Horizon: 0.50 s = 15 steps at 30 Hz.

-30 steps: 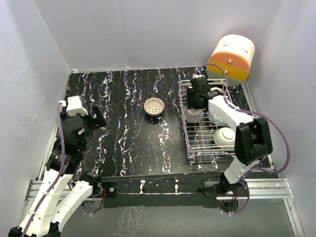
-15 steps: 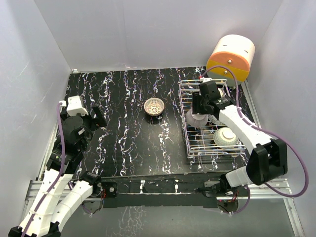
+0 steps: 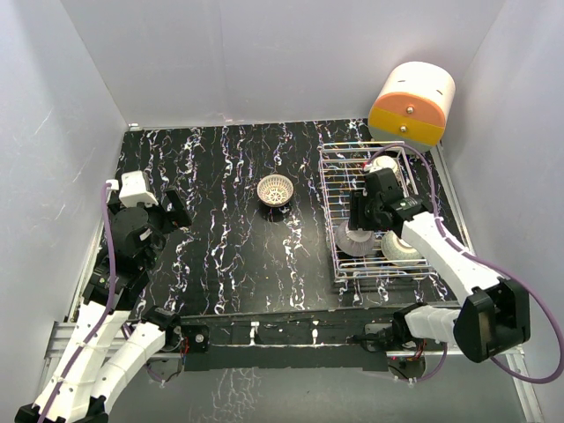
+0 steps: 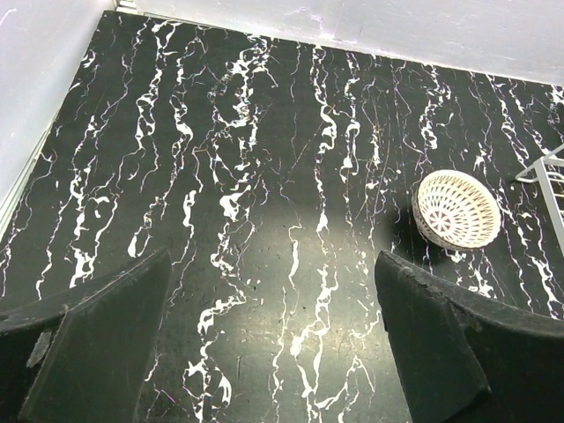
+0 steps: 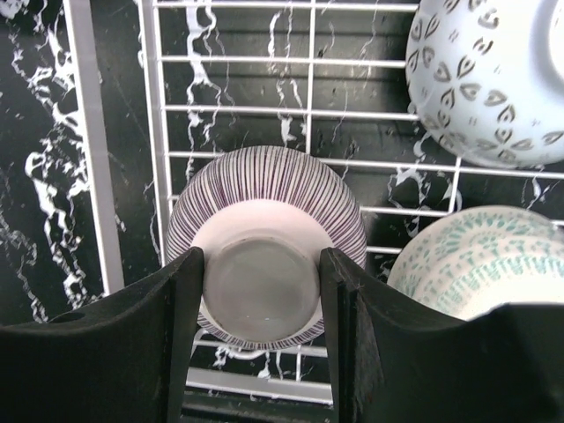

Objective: Load the bowls into the dish rack

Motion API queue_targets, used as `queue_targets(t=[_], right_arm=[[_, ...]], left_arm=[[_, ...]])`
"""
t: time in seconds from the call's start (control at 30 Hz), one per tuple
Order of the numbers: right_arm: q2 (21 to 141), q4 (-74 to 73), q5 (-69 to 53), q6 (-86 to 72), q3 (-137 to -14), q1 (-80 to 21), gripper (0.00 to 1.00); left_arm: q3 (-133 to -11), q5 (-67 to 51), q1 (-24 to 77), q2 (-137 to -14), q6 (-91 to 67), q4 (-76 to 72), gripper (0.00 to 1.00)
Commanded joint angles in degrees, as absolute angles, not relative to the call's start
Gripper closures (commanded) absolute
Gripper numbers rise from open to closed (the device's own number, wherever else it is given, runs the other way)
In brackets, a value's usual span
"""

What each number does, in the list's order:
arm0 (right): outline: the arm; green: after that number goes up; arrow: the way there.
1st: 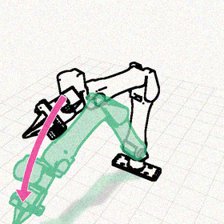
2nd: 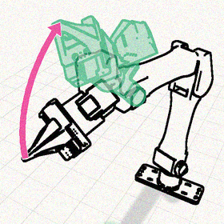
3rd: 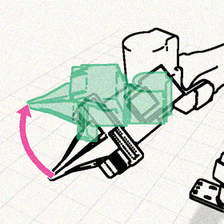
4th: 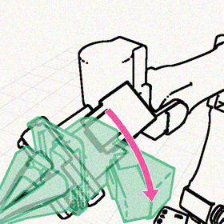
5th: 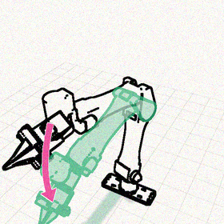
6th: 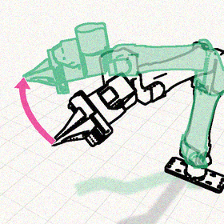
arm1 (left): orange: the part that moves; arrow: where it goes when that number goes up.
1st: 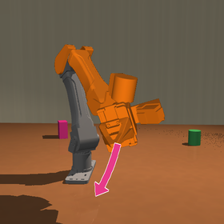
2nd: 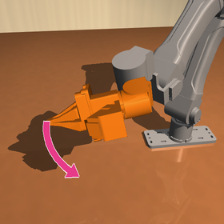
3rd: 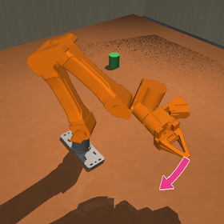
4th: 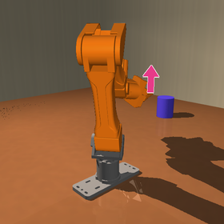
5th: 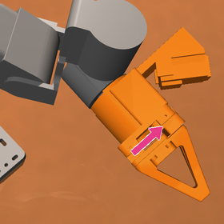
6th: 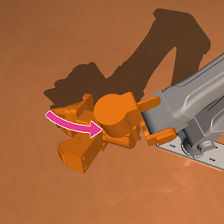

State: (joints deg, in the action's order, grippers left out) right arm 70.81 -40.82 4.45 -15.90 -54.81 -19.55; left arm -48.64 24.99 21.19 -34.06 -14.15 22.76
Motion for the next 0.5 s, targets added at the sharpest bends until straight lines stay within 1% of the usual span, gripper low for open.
queue_targets(t=[0.0,0.2,0.47], right_arm=[[67.29,-39.06,0.02,-18.38,-54.77,-20.19,0.64],[67.60,-40.54,0.36,-21.31,-52.37,-20.74,0.64],[62.80,-41.22,1.67,-24.42,-49.49,-20.78,0.64]], left_arm=[[-48.57,24.32,21.45,-34.48,-14.69,22.02,0.03],[-48.69,24.14,21.45,-34.48,-14.82,22.09,0.03],[-48.11,23.76,21.45,-34.44,-14.80,21.82,0.03]])
